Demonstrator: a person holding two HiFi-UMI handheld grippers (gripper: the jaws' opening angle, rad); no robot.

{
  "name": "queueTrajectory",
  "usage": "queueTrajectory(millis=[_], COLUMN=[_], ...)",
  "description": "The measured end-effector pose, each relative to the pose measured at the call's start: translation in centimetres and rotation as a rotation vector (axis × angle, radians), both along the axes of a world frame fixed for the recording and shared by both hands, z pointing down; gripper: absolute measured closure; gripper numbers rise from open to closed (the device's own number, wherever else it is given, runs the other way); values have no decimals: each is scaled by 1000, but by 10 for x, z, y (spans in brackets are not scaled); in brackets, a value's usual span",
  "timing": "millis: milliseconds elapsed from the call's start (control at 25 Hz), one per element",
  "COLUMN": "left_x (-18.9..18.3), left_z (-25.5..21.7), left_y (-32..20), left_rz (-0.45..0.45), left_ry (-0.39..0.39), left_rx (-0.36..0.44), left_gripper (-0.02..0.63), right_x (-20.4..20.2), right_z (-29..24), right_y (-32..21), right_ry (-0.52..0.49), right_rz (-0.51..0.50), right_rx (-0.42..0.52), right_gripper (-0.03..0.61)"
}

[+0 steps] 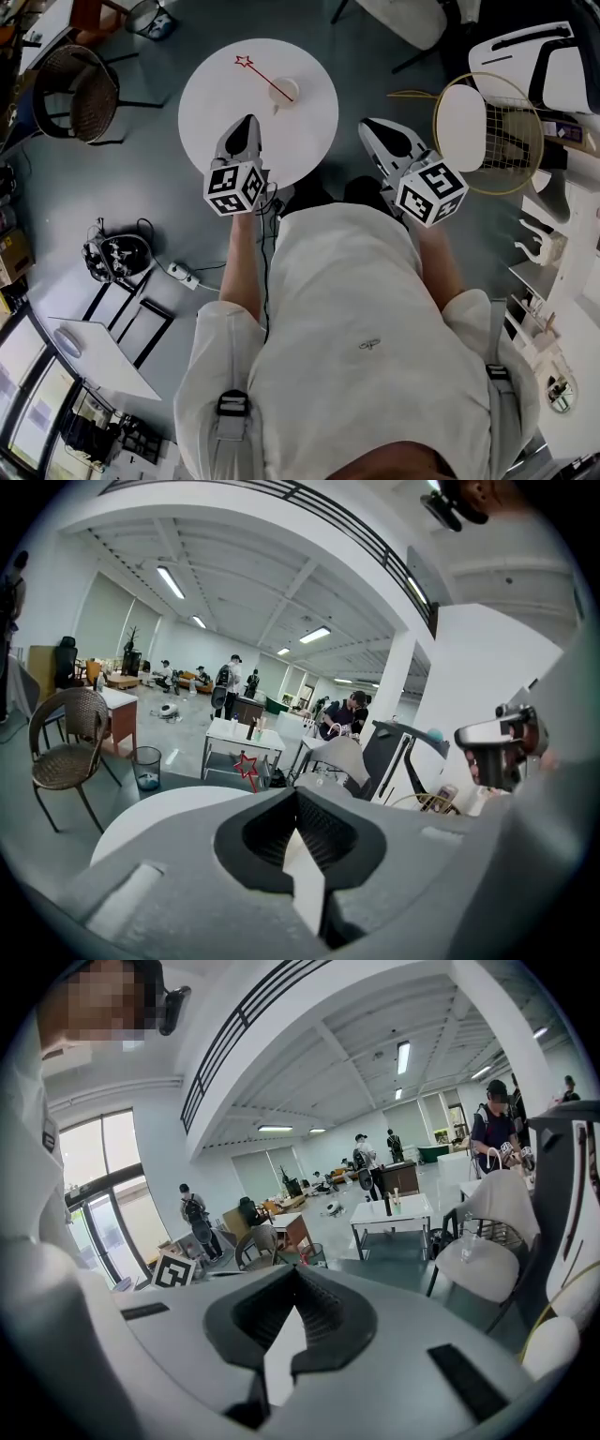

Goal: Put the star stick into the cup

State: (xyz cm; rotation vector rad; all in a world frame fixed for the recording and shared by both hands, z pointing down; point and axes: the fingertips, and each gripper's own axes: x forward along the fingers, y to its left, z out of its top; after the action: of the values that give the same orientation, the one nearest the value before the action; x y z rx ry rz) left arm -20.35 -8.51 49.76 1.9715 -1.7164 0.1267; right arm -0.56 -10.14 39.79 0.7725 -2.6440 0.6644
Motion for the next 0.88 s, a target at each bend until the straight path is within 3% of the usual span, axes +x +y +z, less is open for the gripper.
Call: queueTrajectory(millis=[240, 520, 880], left_x=[33, 110, 196], left_z=[-32, -49, -57], left_y=[38, 104, 214], left_rz=[-36, -125, -216], left_ry=[-45, -34, -44], left_rx=[52, 85, 72], left_gripper=[603, 603, 603], right_x=[27, 91, 173], right_z=[-11, -8, 20], right_y=[24, 74, 161], right_ry=[-50, -45, -51], right_rz=[-58, -168, -254], right_rx=[39, 58, -9], right_gripper=[571, 571, 571])
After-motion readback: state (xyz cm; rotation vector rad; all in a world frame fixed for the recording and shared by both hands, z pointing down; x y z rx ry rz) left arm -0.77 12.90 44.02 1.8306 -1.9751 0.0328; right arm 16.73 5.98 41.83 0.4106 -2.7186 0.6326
